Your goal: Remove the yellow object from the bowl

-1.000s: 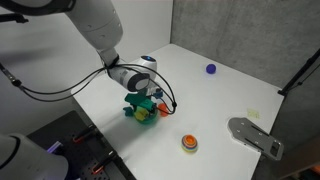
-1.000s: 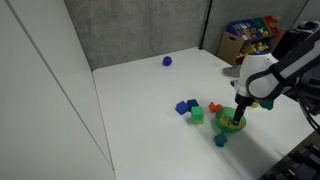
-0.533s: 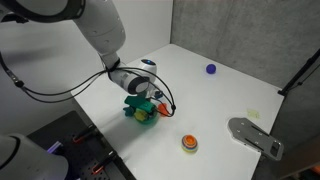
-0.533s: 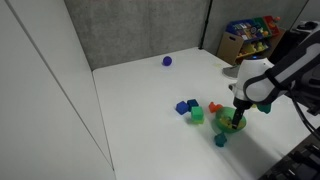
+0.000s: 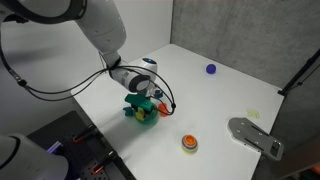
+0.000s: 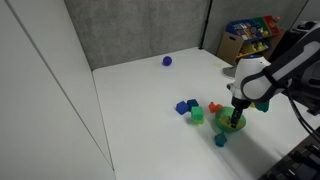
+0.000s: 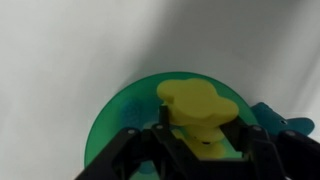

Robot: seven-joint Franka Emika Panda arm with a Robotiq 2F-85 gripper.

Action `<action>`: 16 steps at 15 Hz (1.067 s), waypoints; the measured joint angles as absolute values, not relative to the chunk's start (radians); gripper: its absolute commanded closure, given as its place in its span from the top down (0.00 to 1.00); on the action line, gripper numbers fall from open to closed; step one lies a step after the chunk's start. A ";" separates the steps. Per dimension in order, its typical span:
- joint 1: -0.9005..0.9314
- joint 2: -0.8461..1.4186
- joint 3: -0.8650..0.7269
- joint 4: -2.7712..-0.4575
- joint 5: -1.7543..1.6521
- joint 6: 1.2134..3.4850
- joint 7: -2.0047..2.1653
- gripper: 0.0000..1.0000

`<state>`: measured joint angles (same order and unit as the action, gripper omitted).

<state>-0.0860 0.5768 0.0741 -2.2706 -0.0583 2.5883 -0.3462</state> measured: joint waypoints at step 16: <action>-0.135 0.363 0.039 -2.222 0.060 2.469 -0.326 0.76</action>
<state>-0.1346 0.3632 0.0387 -2.2217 0.0601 2.4693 -0.3257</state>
